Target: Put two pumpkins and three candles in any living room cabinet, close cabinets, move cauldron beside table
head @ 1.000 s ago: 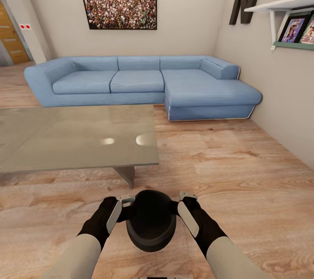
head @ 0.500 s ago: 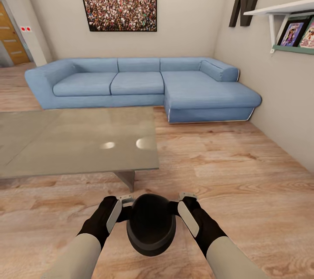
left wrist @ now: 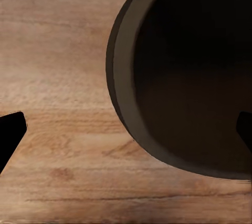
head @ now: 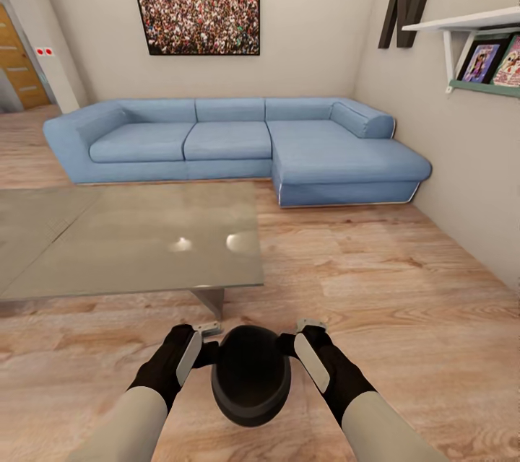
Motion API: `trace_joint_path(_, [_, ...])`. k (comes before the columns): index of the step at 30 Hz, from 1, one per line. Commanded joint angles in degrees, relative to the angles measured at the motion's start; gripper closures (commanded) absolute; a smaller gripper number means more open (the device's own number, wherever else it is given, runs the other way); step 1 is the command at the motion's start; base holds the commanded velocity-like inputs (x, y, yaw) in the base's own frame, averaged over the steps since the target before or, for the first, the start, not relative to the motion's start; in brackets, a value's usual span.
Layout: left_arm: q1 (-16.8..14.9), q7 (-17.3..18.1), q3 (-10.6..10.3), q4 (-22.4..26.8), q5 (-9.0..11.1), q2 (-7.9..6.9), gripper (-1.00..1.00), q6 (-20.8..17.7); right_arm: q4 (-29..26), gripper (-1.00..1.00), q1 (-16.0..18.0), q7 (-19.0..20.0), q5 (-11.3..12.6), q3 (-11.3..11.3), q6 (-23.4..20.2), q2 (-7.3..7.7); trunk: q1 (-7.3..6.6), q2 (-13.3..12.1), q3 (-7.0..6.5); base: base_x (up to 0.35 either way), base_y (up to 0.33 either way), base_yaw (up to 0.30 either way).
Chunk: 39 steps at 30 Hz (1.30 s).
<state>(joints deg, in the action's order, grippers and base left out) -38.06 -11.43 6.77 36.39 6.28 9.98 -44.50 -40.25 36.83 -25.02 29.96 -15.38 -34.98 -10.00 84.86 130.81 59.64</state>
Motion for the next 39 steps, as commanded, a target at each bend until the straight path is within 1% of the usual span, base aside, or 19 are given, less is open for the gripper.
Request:
trace_joint_path(1, [0.0,0.0,0.0,0.0,-0.01,0.01,-1.0,-0.21,0.0,-1.0,0.0,-0.01,0.01,0.0,0.0,0.0,-0.23,-0.42,-0.18,-0.188,0.046,0.0])
trace_joint_path(4, [0.0,-0.17,0.0,0.0,0.03,0.01,-1.0,-1.72,0.0,-1.0,0.0,0.01,0.01,0.0,0.0,0.0,-0.88,-1.62,-0.72,-0.156,0.038,0.0])
trace_joint_path(8, [0.0,-0.29,0.0,0.0,-0.03,-0.04,-1.0,-2.33,0.0,-1.0,0.0,0.03,0.02,0.0,-0.02,0.0,-1.76,-3.22,-1.44,-0.044,0.01,0.0])
trace_joint_path(24, [0.0,-0.3,0.0,0.0,-0.04,-0.41,-1.0,-2.6,0.0,-1.0,0.0,0.05,0.01,0.0,-0.02,0.0,-5.28,-9.64,-4.31,-0.103,0.017,0.0])
trace_joint_path(32, [0.0,-0.29,0.0,0.0,-0.04,-0.49,-1.0,-2.54,0.0,-1.0,0.0,0.13,0.01,0.0,-0.01,0.0,-7.03,-12.85,-5.75,-0.021,0.0,0.0])
trace_joint_path(39, [0.0,-0.32,0.0,0.08,-0.04,-0.53,-1.0,-2.53,0.0,-1.0,0.0,0.14,0.01,0.0,-0.01,0.0,-8.57,-15.66,-7.01,-0.249,0.0,0.0])
